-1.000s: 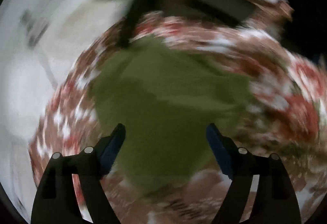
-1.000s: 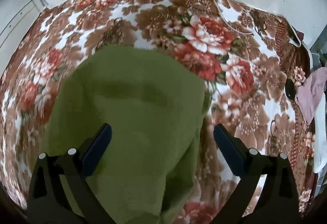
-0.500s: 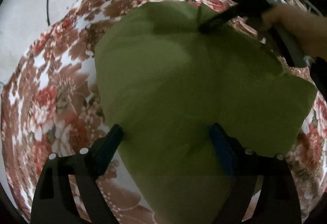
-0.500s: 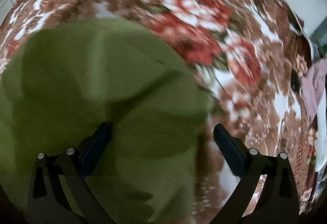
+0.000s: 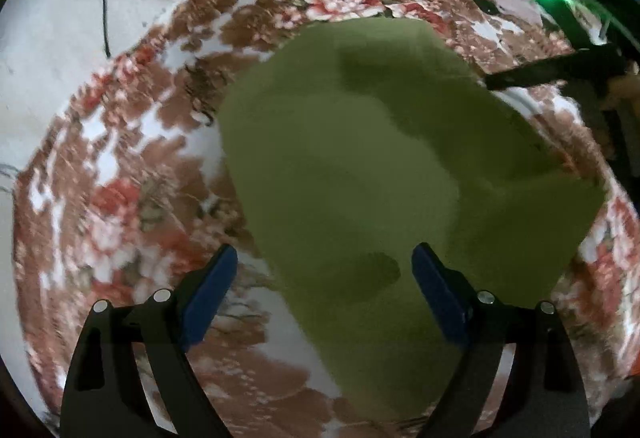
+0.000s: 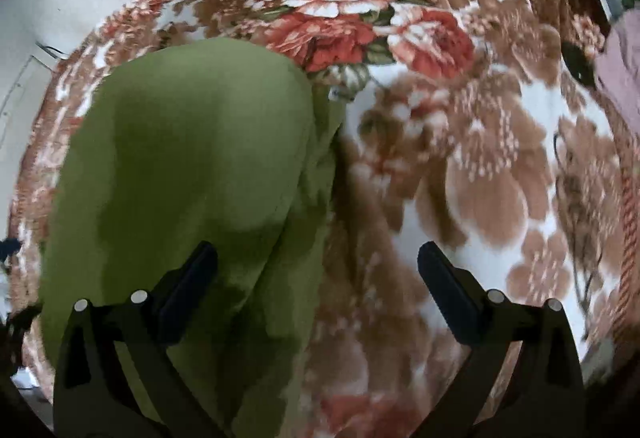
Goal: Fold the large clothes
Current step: 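Release the edge with the left gripper and press the bundle flat, then grasp the folded green jacket with the left gripper while the right gripper grasps beside it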
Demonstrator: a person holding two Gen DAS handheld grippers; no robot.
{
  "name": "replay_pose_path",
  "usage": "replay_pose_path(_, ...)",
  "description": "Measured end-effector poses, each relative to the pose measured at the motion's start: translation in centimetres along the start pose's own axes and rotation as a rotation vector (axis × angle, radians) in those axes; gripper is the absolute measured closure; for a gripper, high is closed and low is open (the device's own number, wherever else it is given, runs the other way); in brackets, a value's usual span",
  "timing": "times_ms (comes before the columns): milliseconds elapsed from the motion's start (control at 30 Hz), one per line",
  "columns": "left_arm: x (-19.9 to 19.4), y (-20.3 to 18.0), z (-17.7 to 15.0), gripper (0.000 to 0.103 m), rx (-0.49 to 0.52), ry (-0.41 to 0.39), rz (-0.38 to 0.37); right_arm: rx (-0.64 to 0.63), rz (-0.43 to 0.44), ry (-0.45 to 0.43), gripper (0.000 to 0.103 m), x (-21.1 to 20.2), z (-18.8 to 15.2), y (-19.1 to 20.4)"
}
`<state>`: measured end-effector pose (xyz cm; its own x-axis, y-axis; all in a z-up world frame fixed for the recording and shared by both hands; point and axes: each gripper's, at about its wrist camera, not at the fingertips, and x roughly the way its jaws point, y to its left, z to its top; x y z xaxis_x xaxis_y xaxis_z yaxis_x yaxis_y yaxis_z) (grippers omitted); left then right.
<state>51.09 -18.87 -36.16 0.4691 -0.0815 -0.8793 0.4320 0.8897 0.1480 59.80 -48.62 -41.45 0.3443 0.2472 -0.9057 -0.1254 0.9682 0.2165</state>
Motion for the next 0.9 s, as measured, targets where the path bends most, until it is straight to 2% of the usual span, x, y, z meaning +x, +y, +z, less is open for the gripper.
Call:
replay_pose_path(133, -0.1, 1.1, 0.2, 0.015, -0.025, 0.003, -0.001, 0.019, 0.088, 0.078, 0.005, 0.3, -2.0, 1.0)
replay_pose_path(267, 2.2, 4.4, 0.2, 0.015, -0.246, 0.062, -0.194, 0.068, 0.153, 0.133, 0.005, 1.1, -2.8, 1.2)
replay_pose_path(400, 5.3, 5.8, 0.7, 0.015, -0.314, 0.113, -0.315, 0.123, 0.233, 0.182, 0.005, 2.6, -2.7, 1.2)
replay_pose_path(500, 8.1, 7.1, 0.7, 0.013, -0.427, 0.148, -0.456, 0.153, 0.302, 0.202, 0.005, 3.6, -2.2, 1.4)
replay_pose_path(533, 8.9, 7.4, 0.6, 0.010, -0.451, 0.153, -0.481, 0.149, 0.318, 0.211, 0.005, 4.0, -1.9, 1.7)
replay_pose_path(633, 10.5, 7.8, 0.4, 0.006, -0.488, 0.171, -0.536, 0.161, 0.336, 0.253, 0.005, 5.7, -1.6, 2.0)
replay_pose_path(767, 12.4, 7.1, 0.3, 0.004, -0.430, 0.208, -0.534, 0.166, 0.364, 0.266, 0.004, 6.6, -0.9, 2.7)
replay_pose_path(833, 14.5, 7.7, -0.9, 0.004, -0.501, 0.266, -0.608, 0.159, 0.380, 0.269, 0.004, 6.6, -0.5, 3.3)
replay_pose_path(900, 15.3, 8.1, -1.5, 0.004, -0.537, 0.259, -0.646, 0.155, 0.409, 0.272, 0.004, 6.5, -0.2, 3.8)
